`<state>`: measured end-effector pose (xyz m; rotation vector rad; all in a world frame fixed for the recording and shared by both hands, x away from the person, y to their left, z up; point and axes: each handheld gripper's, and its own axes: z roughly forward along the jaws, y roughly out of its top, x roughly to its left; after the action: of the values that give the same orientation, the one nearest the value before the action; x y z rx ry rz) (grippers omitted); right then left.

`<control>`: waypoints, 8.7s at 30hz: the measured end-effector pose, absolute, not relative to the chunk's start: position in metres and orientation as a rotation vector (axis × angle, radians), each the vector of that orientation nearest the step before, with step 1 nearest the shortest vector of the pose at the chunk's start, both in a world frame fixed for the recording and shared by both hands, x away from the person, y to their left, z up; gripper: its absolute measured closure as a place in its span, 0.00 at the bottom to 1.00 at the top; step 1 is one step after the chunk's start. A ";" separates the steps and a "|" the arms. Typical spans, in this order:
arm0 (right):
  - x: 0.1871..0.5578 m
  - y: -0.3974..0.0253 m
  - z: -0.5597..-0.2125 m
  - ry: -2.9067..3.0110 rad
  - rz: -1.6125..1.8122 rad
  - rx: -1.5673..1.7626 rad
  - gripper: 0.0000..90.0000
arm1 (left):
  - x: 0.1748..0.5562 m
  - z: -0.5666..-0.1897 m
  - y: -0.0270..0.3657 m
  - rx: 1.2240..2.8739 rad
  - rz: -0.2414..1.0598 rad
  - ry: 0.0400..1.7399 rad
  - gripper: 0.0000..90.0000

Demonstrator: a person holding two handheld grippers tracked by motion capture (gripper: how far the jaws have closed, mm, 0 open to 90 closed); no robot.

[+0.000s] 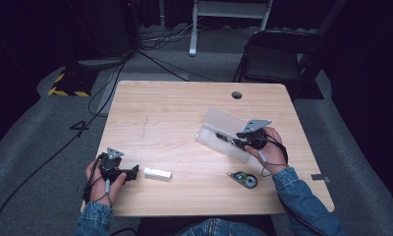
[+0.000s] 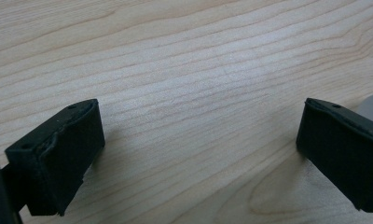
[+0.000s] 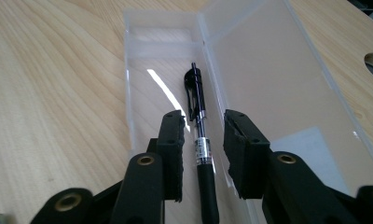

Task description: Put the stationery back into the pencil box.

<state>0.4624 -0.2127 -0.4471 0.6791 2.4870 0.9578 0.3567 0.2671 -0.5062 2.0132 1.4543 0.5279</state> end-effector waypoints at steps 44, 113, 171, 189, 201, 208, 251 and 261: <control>0.382 -0.232 -0.422 2.699 1.010 0.720 0.43 | 0.360 -0.506 0.266 2.016 0.527 1.453 0.00; 0.386 -0.204 -0.472 2.897 0.678 0.628 0.59 | 0.360 -0.506 0.265 2.017 0.528 1.454 0.00; 0.426 -0.202 -0.412 2.766 1.001 0.647 0.60 | 0.357 -0.506 0.266 2.021 0.519 1.447 0.00; 0.467 -0.209 -0.441 2.773 1.013 0.800 0.60 | 0.357 -0.506 0.266 2.023 0.520 1.446 0.00; 0.479 -0.212 -0.454 2.792 1.024 0.843 0.60 | 0.357 -0.506 0.266 2.022 0.518 1.446 0.00; 0.484 -0.212 -0.463 2.800 1.047 0.882 0.60 | 0.357 -0.506 0.266 2.022 0.520 1.445 0.00; 0.484 -0.224 -0.466 2.780 0.958 0.822 0.43 | 0.357 -0.506 0.266 2.021 0.520 1.446 0.00; 0.480 -0.203 -0.461 2.761 1.029 0.702 0.42 | 0.357 -0.506 0.266 2.023 0.518 1.445 0.00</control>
<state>0.4800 -0.2032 -0.4615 0.7024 2.7615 1.0293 0.3570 0.2660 -0.5061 2.0228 1.4454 0.5181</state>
